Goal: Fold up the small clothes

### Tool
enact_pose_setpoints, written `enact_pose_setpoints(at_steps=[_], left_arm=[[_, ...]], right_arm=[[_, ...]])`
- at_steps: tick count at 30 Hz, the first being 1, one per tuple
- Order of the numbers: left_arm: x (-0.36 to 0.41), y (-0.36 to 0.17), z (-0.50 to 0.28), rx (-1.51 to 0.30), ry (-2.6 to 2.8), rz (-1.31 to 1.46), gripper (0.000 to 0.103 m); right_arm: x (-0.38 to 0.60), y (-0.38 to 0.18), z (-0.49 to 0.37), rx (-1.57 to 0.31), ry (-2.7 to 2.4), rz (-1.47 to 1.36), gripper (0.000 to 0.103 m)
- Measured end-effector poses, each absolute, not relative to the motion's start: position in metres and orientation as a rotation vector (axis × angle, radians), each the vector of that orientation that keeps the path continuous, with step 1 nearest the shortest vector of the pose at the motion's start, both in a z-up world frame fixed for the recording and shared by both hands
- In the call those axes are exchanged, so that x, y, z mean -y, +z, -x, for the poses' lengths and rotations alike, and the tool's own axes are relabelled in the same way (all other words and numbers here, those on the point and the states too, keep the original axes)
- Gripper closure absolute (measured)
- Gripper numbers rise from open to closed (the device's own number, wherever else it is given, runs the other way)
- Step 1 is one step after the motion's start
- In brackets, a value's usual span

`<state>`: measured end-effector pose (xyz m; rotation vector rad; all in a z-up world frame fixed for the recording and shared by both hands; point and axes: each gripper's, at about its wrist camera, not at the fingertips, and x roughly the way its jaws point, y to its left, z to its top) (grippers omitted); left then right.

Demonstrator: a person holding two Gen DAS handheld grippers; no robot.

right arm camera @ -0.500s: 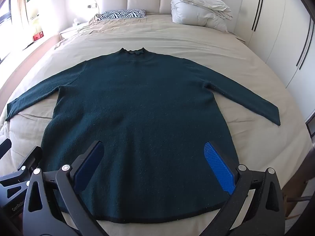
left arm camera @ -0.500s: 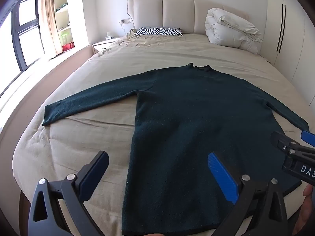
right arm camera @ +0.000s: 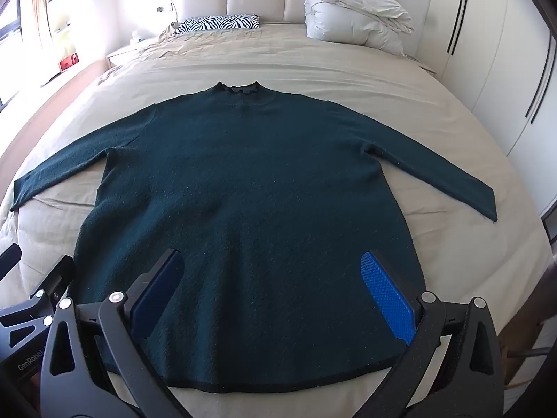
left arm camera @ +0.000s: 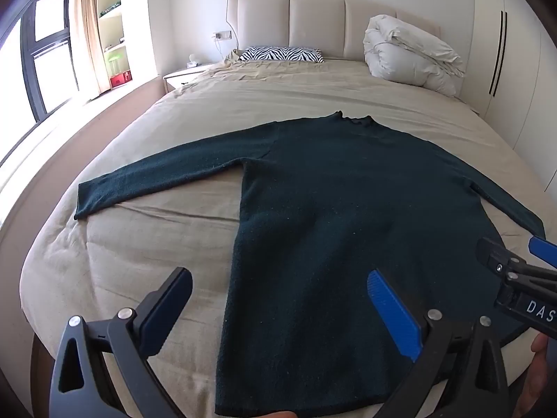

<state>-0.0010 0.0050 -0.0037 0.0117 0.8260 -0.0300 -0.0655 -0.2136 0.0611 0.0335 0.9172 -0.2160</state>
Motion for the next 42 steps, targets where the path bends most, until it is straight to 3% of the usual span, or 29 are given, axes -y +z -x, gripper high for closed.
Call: enact_pose_setpoints(at_steps=[42], left_arm=[[-0.0091, -0.0053, 0.002, -0.841, -0.026, -0.01, 0.0]], right_arm=[[0.2119, 0.0567, 0.0636, -0.932, -0.208, -0.032, 0.0]])
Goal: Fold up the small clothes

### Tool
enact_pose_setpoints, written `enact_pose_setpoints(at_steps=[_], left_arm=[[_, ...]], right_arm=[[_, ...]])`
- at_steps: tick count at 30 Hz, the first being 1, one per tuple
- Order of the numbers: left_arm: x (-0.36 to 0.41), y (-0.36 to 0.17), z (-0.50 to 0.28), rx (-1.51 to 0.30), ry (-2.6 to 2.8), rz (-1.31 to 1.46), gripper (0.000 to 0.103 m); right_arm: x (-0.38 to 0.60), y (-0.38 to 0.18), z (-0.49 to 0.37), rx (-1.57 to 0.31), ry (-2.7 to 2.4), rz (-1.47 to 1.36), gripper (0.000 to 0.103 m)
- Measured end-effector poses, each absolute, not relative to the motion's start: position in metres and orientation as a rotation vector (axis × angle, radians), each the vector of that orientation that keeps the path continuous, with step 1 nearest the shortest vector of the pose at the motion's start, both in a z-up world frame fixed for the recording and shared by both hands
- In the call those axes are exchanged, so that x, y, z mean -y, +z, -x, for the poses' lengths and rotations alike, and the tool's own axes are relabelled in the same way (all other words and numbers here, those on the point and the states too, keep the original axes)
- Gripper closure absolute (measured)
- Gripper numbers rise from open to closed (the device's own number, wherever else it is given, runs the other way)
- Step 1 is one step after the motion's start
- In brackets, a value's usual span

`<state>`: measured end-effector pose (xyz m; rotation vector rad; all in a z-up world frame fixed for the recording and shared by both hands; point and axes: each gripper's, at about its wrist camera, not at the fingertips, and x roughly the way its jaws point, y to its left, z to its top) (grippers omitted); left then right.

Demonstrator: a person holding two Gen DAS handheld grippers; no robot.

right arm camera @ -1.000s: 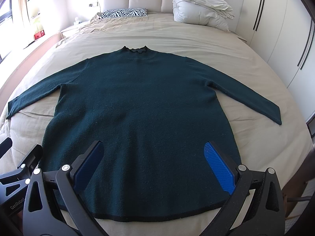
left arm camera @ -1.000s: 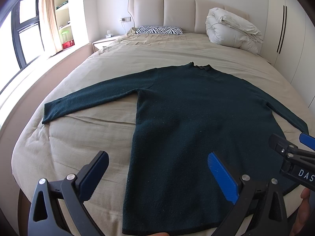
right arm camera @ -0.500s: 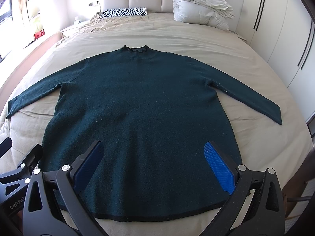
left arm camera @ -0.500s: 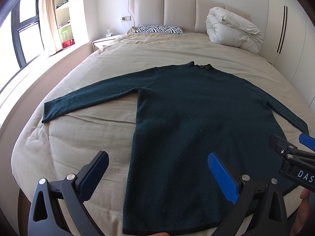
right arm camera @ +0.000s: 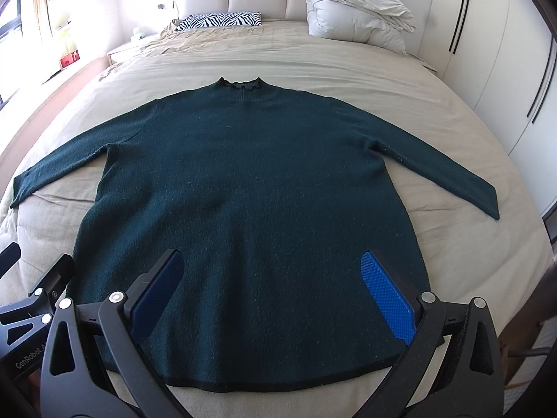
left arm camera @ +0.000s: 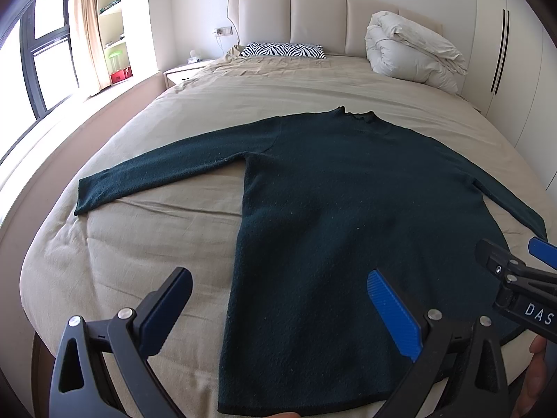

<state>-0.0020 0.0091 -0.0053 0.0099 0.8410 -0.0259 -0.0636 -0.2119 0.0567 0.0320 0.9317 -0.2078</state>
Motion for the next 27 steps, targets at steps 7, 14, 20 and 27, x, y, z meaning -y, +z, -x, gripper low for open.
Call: enact_pose_setpoints(at_steps=[7, 14, 20, 27], left_arm=[[-0.0098, -0.0071, 0.0023, -0.845, -0.025, -0.009, 0.0], [-0.01, -0.0081, 0.0033, -0.846, -0.024, -0.008, 0.0], [-0.0102, -0.0088, 0.0035, -0.847, -0.025, -0.007, 0.0], [-0.0103, -0.0111, 0.0041, -0.849, -0.025, -0.007, 0.0]], right_arm=[[0.2114, 0.0561, 0.0636, -0.931, -0.211, -0.033, 0.0], [0.2104, 0.0544, 0.0639, -0.934, -0.212, -0.032, 0.0], [0.2098, 0.0534, 0.064, -0.935, -0.213, -0.034, 0.0], [0.2097, 0.0527, 0.064, -0.936, -0.212, -0.033, 0.0]])
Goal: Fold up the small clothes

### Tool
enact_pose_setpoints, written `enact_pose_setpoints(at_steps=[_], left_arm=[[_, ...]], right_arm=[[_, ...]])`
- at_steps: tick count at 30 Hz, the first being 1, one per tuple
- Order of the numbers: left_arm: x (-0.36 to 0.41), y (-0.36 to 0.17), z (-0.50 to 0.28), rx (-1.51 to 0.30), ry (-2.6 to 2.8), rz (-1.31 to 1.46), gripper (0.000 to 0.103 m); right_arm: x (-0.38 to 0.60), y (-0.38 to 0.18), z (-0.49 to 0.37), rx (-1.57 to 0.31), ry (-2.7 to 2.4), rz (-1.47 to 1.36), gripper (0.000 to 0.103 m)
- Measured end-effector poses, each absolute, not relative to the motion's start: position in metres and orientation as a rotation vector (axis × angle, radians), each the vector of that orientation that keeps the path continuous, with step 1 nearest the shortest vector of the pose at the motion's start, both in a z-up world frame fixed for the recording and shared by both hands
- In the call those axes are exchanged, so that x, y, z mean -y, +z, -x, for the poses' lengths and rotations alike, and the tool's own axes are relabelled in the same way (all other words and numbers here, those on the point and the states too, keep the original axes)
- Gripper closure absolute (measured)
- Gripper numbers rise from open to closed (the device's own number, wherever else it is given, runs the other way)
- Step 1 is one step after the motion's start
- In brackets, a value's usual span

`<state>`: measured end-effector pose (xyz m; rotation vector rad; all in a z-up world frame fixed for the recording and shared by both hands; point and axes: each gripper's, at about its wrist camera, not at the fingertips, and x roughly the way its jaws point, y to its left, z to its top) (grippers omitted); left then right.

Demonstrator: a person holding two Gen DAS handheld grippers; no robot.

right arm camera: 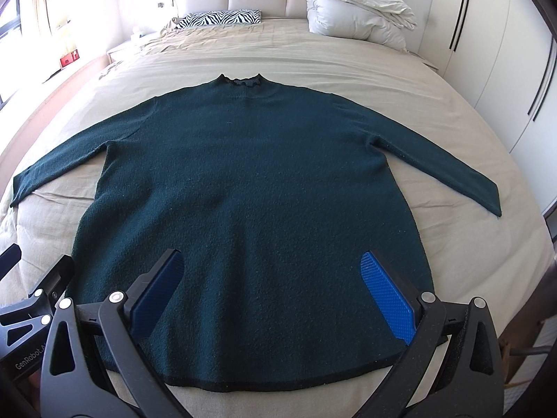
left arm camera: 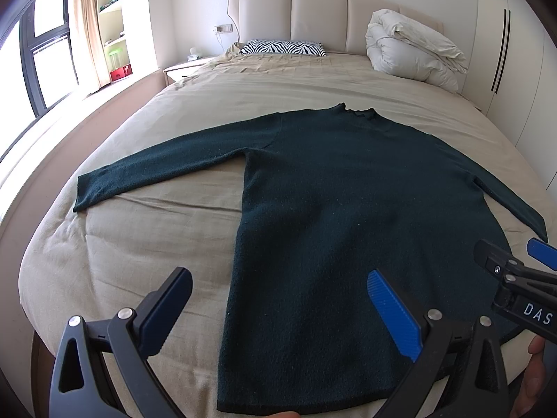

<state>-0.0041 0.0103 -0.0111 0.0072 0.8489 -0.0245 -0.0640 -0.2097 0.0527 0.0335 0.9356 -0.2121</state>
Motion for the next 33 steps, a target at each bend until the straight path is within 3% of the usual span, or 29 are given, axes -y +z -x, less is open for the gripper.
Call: enact_pose_setpoints(at_steps=[19, 33], left_arm=[[-0.021, -0.017, 0.001, -0.864, -0.054, 0.023, 0.0], [-0.163, -0.014, -0.05, -0.817, -0.143, 0.464, 0.0]], right_arm=[[0.209, 0.047, 0.061, -0.948, -0.207, -0.042, 0.0], [0.195, 0.08, 0.04, -0.767, -0.03, -0.235, 0.0]])
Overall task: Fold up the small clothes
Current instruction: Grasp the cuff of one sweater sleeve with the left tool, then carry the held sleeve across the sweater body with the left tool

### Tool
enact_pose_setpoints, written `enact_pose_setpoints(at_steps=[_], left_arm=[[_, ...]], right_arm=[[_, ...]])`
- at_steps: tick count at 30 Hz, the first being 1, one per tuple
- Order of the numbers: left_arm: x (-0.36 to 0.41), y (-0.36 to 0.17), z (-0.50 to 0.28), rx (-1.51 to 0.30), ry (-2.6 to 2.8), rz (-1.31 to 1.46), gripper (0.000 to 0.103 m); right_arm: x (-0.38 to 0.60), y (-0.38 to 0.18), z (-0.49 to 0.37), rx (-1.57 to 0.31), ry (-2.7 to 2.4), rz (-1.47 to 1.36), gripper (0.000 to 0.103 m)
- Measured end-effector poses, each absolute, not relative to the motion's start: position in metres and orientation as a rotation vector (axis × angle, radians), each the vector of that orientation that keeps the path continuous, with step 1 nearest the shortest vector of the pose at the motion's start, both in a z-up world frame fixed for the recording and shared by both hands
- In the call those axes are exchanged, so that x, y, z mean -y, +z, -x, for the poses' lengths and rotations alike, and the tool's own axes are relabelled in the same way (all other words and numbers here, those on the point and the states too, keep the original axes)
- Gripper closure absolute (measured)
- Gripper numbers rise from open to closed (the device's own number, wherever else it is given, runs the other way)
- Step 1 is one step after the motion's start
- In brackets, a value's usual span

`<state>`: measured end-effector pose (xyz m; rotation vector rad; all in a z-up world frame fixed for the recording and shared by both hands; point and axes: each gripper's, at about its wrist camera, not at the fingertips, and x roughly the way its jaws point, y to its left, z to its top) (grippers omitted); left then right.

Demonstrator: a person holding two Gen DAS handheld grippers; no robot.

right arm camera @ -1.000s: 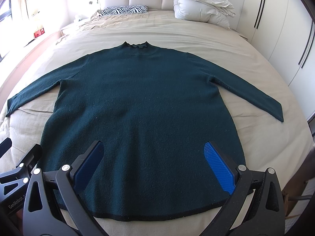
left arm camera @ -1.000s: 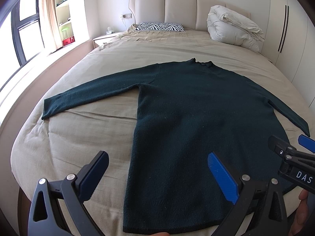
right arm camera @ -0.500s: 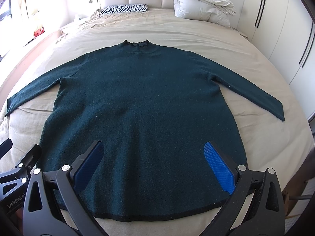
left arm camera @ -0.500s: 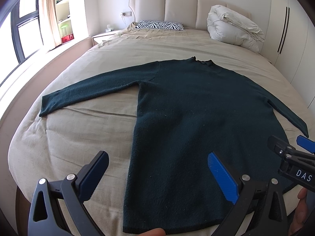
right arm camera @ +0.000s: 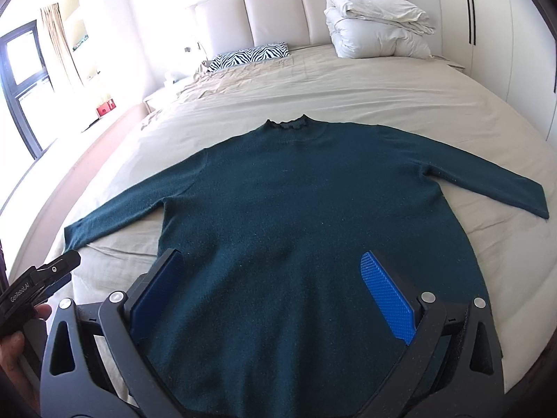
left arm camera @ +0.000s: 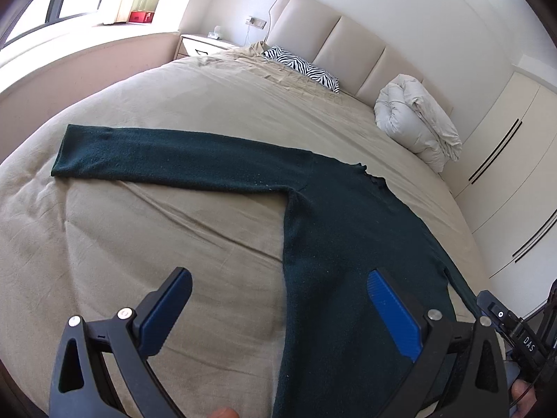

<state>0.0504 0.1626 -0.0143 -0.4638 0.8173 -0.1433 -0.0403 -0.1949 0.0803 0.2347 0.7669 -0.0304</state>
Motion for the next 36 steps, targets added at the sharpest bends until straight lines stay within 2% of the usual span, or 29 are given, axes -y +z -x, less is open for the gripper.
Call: enact_pose_setpoints(at_steps=[3, 12, 15, 23, 24, 25, 26, 27, 28, 31, 36], left_arm=[[-0.207, -0.032, -0.061, -0.861, -0.121, 0.653, 0.0], [-0.347, -0.097, -0.098, -0.668, 0.017, 1.212, 0.002], [-0.374, -0.124, -0.109, -0.618, 0.085, 1.362, 0.013], [-0.397, -0.126, -0.145, -0.473, 0.18, 1.472, 0.015], [-0.399, -0.125, -0.149, -0.464, 0.187, 1.464, 0.018], [-0.4, -0.124, -0.155, -0.472, 0.191, 1.449, 0.034], [-0.401, -0.124, -0.161, -0.49, 0.187, 1.437, 0.061], [-0.401, -0.126, -0.167, -0.511, 0.187, 1.43, 0.074], [-0.4, -0.127, -0.171, -0.525, 0.198, 1.419, 0.092], [-0.393, -0.112, -0.182, -0.541, 0.213, 1.267, 0.095], [-0.299, -0.05, -0.223, -0.632, 0.087, 0.668, 0.095]], right_arm=[[0.183, 0.088, 0.029, -0.755, 0.003, -0.244, 0.0], [0.15, 0.087, -0.005, -0.775, 0.151, -0.332, 0.0], [0.144, 0.083, -0.016, -0.775, 0.18, -0.356, 0.0], [0.138, 0.066, -0.031, -0.785, 0.211, -0.372, 0.002], [0.136, 0.064, -0.033, -0.787, 0.21, -0.367, 0.004], [0.137, 0.062, -0.034, -0.792, 0.213, -0.361, 0.006], [0.137, 0.06, -0.035, -0.796, 0.215, -0.353, 0.009], [0.136, 0.057, -0.037, -0.8, 0.217, -0.346, 0.013], [0.139, 0.057, -0.036, -0.805, 0.218, -0.346, 0.015], [0.144, 0.049, -0.043, -0.821, 0.221, -0.361, 0.022], [0.155, 0.037, -0.065, -0.867, 0.254, -0.41, 0.036]])
